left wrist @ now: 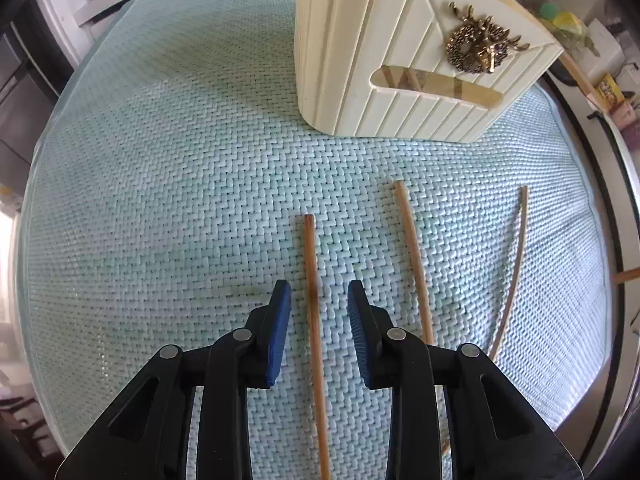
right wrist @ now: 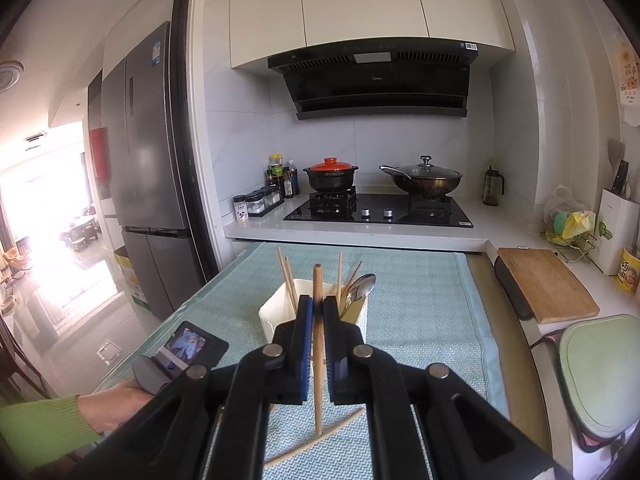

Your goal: Organize utensils

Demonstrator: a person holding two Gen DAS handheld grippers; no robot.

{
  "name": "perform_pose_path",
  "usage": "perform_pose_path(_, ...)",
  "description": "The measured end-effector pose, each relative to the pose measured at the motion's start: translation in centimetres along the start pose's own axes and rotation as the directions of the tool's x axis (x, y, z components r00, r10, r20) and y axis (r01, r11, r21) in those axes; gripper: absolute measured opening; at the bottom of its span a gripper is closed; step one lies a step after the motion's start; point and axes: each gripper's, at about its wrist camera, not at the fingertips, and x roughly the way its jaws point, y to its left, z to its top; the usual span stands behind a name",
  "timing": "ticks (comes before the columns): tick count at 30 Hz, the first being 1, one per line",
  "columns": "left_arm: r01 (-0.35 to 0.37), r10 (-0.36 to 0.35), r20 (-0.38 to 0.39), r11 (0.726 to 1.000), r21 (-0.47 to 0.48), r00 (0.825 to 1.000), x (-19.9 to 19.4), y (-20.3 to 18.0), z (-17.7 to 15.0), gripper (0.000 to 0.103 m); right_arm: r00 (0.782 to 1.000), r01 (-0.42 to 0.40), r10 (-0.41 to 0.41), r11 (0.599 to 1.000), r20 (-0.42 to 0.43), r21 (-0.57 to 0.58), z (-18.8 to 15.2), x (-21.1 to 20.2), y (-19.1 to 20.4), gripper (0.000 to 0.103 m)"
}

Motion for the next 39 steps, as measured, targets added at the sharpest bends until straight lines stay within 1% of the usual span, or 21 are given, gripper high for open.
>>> perform_pose_path(1,-0.004,0.004,-0.008,1.0,0.005,1.0,0.4,-0.2,0.0,0.018,1.0,0.0,0.0,1.0,-0.001,0.001,-0.1,0.0,0.0,0.005)
perform_pose_path(2,-0.032,0.032,0.01,0.999,0.018,0.999,0.3,-0.4,-0.2,0.013,1.0,-0.001,0.001,1.0,-0.002,0.002,-0.1,-0.1,-0.1,0.005)
perform_pose_path(3,-0.037,0.036,0.007,0.999,0.032,0.999,0.3,-0.7,-0.3,0.004,1.0,-0.001,0.001,1.0,-0.002,0.005,-0.2,-0.1,-0.2,0.005)
perform_pose_path(4,-0.015,0.015,0.006,0.999,0.033,1.0,0.3,-0.7,-0.4,0.004,1.0,-0.001,0.001,1.0,-0.002,0.006,-0.2,-0.1,-0.3,0.005)
perform_pose_path(6,-0.008,0.007,0.022,1.0,0.027,1.0,-0.2,-0.6,-0.7,0.003,1.0,0.001,-0.001,1.0,-0.001,0.009,-0.2,-0.1,-0.5,0.005)
perform_pose_path(7,0.005,-0.005,0.047,1.0,0.019,0.999,-0.9,-0.5,-0.9,0.003,1.0,0.0,0.0,1.0,-0.001,0.012,-0.2,0.0,-0.6,0.005)
perform_pose_path(9,0.057,-0.056,0.108,0.998,-0.005,0.993,-3.2,0.1,-1.1,0.003,1.0,-0.001,0.002,1.0,-0.001,0.02,-0.1,0.1,-0.9,0.005)
perform_pose_path(11,0.101,-0.097,0.181,0.995,-0.012,0.979,-6.6,0.5,-1.3,0.003,1.0,-0.003,0.003,1.0,0.003,0.026,0.0,0.1,-1.1,0.005)
perform_pose_path(12,0.119,-0.114,0.222,0.993,-0.007,0.968,-8.6,0.7,-1.6,0.003,1.0,-0.004,0.004,1.0,0.006,0.028,0.1,0.1,-1.1,0.006)
perform_pose_path(14,0.148,-0.143,0.305,0.989,0.008,0.942,-12.7,1.0,-2.0,0.003,1.0,-0.006,0.006,1.0,0.014,0.028,0.3,0.0,-1.0,0.005)
perform_pose_path(17,0.175,-0.171,0.417,0.984,0.028,0.893,-18.5,1.4,-2.4,0.003,1.0,-0.009,0.008,1.0,0.03,0.028,0.8,0.1,-0.9,0.005)
perform_pose_path(19,0.186,-0.182,0.477,0.982,0.04,0.86,-21.7,1.5,-2.2,0.003,0.999,-0.011,0.009,0.999,0.041,0.032,1.4,0.2,-0.8,0.005)
perform_pose_path(21,0.195,-0.193,0.527,0.979,0.051,0.828,-24.3,1.4,-1.6,0.003,0.999,-0.013,0.011,0.999,0.052,0.037,2.2,0.5,-0.7,0.005)
perform_pose_path(24,0.202,-0.201,0.585,0.977,0.065,0.785,-27.6,1.3,0.0,0.002,0.998,-0.015,0.013,0.999,0.06,0.038,3.5,1.1,-0.5,0.005)
perform_pose_path(27,0.19,-0.194,0.623,0.979,0.073,0.758,-29.5,1.1,3.0,0.002,0.998,-0.011,0.01,1.0,0.067,0.024,5.2,2.0,-0.2,0.005)
perform_pose_path(28,0.177,-0.184,0.632,0.981,0.075,0.753,-30.0,0.9,3.8,0.002,0.998,-0.008,0.007,1.0,0.07,0.021,5.8,2.4,-0.1,0.005)
perform_pose_path(30,0.16,-0.169,0.641,0.984,0.073,0.748,-30.6,0.8,5.3,0.002,0.997,0.001,-0.002,1.0,0.075,0.017,7.0,3.3,-0.2,0.005)
perform_pose_path(31,0.156,-0.166,0.641,0.985,0.073,0.749,-30.6,0.8,6.1,0.0,0.997,0.004,-0.005,1.0,0.077,0.02,7.6,3.8,-0.4,0.005)
perform_pose_path(35,0.147,-0.155,0.638,0.987,0.067,0.754,-30.3,0.4,8.4,0.0,0.996,0.013,-0.016,0.999,0.084,0.034,9.6,6.0,-1.1,0.005)
perform_pose_path(39,0.153,-0.159,0.642,0.986,0.066,0.75,-30.1,0.5,9.9,0.0,0.997,0.012,-0.016,0.999,0.078,0.049,10.6,8.0,-1.7,0.005)
